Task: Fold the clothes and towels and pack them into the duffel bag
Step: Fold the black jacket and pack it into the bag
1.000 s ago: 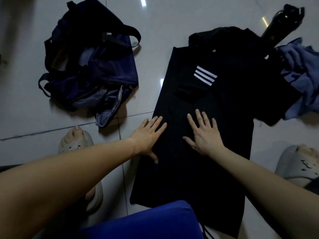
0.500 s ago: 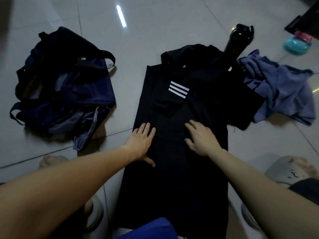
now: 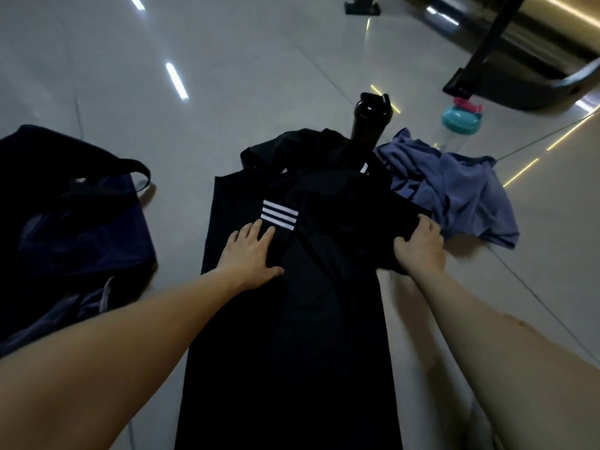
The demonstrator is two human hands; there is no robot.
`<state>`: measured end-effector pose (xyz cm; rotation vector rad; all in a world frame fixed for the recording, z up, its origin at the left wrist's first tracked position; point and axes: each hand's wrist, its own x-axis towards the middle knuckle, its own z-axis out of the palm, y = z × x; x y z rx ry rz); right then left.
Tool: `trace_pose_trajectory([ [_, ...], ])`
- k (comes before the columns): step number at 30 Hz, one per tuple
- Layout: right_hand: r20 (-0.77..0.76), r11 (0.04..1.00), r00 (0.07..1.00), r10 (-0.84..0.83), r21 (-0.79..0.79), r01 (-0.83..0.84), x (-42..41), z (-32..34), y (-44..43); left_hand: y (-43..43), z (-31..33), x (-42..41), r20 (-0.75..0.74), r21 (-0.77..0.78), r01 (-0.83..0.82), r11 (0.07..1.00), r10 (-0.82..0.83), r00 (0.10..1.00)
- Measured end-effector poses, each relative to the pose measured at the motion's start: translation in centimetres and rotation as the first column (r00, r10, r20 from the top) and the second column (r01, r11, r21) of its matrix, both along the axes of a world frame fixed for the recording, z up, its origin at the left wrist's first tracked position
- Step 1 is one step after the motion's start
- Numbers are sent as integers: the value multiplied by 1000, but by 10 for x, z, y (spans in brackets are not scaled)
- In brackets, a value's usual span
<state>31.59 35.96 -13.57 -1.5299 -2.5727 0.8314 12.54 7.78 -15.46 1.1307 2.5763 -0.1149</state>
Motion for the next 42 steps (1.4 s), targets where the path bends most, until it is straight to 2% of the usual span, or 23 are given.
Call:
trace_pose_trajectory([
  [3,-86,969,985,-152,-206,132,-11,-1,17,32,-2,-19,48,-28,-35,999,36,998],
  [6,-140,822,889,-436,-463,331,-19,-15,32,46,-8,-38,164,-80,-180,980,191,968],
  [8,-156,730,837,-524,-589,348,-21,-22,37,43,-15,-46,254,-136,-211,968,240,937],
  [12,-194,607,732,-653,-712,353,-17,-22,40,34,-25,-46,243,-150,-160,976,193,950],
  [15,-244,654,698,-673,-636,409,-18,-19,34,34,-28,-43,228,-136,-162,977,191,955],
  [17,-322,722,704,-633,-574,386,-25,-12,33,32,-31,-38,190,-152,-156,976,184,964],
  [19,-393,802,736,-552,-492,339,-31,0,30,30,-37,-32,149,-154,-161,975,184,972],
  [21,-437,895,795,-421,-344,285,-37,8,28,30,-40,-25,120,-120,-186,975,201,972],
  [23,-437,965,861,-258,-154,211,-41,16,23,34,-39,-21,98,-11,-210,978,210,973],
  [25,-434,988,891,-136,0,152,-47,24,12,44,-31,-19,107,187,-235,954,218,970],
  [27,-442,996,897,-23,71,61,-57,31,-4,61,-12,-17,190,412,-291,864,231,954],
  [28,-434,995,900,31,98,13,-62,34,-14,70,-1,-16,303,490,-362,793,235,923],
  [29,-417,991,906,79,133,-25,-67,36,-25,81,12,-15,478,513,-477,714,224,849],
  [30,-398,983,910,117,176,-50,-73,37,-36,92,23,-13,680,471,-608,639,177,712],
  [31,-381,973,912,150,220,-68,-78,39,-45,102,33,-11,838,382,-715,586,108,536],
  [33,-351,953,911,218,278,-121,-88,45,-64,116,50,-9,976,178,-798,576,-1,217],
  [35,-311,930,895,320,283,-234,-97,50,-80,120,60,-9,997,59,-802,594,-70,22],
  [36,-284,917,884,371,265,-299,-100,52,-87,119,64,-10,995,30,-808,588,-98,-34],
  [38,-195,861,848,492,252,-441,-106,52,-96,115,66,-15,986,3,-835,550,-142,-89],
  [40,-80,777,790,608,266,-571,-111,49,-101,109,64,-19,988,-7,-868,497,-129,-82],
  [42,-6,702,726,687,264,-662,-113,44,-106,105,57,-27,998,-47,-914,404,-28,-63],
])
